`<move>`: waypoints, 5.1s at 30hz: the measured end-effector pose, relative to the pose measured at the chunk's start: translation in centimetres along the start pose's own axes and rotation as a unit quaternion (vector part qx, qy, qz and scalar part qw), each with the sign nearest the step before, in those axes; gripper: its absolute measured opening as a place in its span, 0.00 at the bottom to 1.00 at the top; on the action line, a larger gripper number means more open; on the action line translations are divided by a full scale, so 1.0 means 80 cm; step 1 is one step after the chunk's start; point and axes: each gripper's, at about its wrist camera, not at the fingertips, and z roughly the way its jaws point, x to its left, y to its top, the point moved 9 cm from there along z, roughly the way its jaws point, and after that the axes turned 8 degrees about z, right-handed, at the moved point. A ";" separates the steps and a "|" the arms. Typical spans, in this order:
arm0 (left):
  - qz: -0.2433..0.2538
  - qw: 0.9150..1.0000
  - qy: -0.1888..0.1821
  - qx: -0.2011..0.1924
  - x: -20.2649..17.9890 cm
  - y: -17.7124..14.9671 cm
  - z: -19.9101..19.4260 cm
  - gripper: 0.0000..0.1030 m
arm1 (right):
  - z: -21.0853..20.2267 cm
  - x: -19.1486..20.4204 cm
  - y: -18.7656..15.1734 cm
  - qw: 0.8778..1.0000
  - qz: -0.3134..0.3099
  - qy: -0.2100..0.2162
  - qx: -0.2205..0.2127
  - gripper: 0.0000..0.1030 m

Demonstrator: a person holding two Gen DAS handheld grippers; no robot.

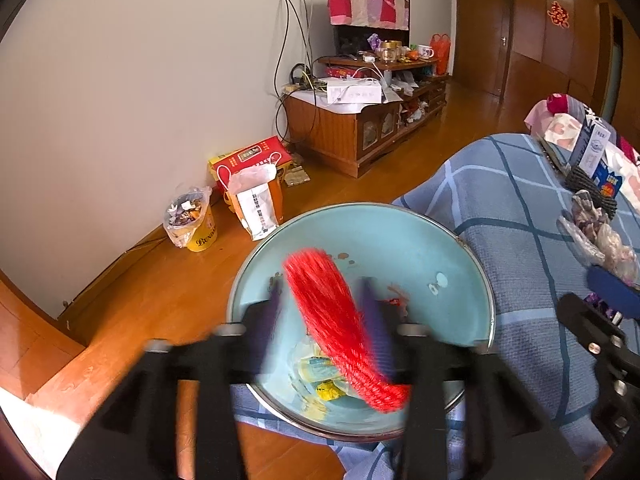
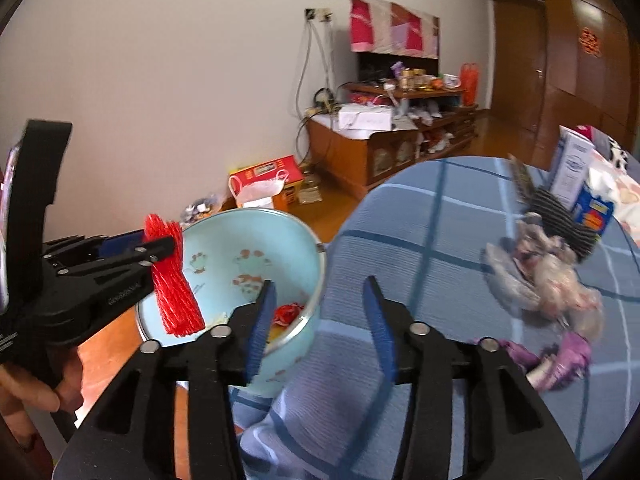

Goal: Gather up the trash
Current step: 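Open the left tool to drop the mesh net while the right tool drops the yellow bag into the bucket, then move both open tools back toward the purple wrapper on the table, then grasp the purple wrapper with the left tool and lift it, then grasp the clear plastic bag with the right tool while the left tool holds the purple wrapper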

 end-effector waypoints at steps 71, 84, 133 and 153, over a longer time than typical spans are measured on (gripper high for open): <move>0.231 0.945 -0.233 -0.013 -0.377 -0.024 -0.030 0.52 | -0.187 -0.362 -0.091 0.951 0.206 -0.228 -0.037 0.78; 0.152 0.967 -0.195 -0.054 -0.262 0.019 -0.081 0.52 | -0.066 -0.346 -0.006 0.983 0.152 -0.105 0.007 0.75; 0.144 0.981 -0.101 -0.077 -0.214 -0.011 -0.145 0.52 | -0.237 -0.307 -0.088 0.941 0.231 -0.238 -0.069 0.13; 0.125 0.984 -0.096 -0.079 -0.188 -0.020 -0.155 0.52 | -0.244 -0.255 -0.081 0.952 0.206 -0.214 -0.080 0.13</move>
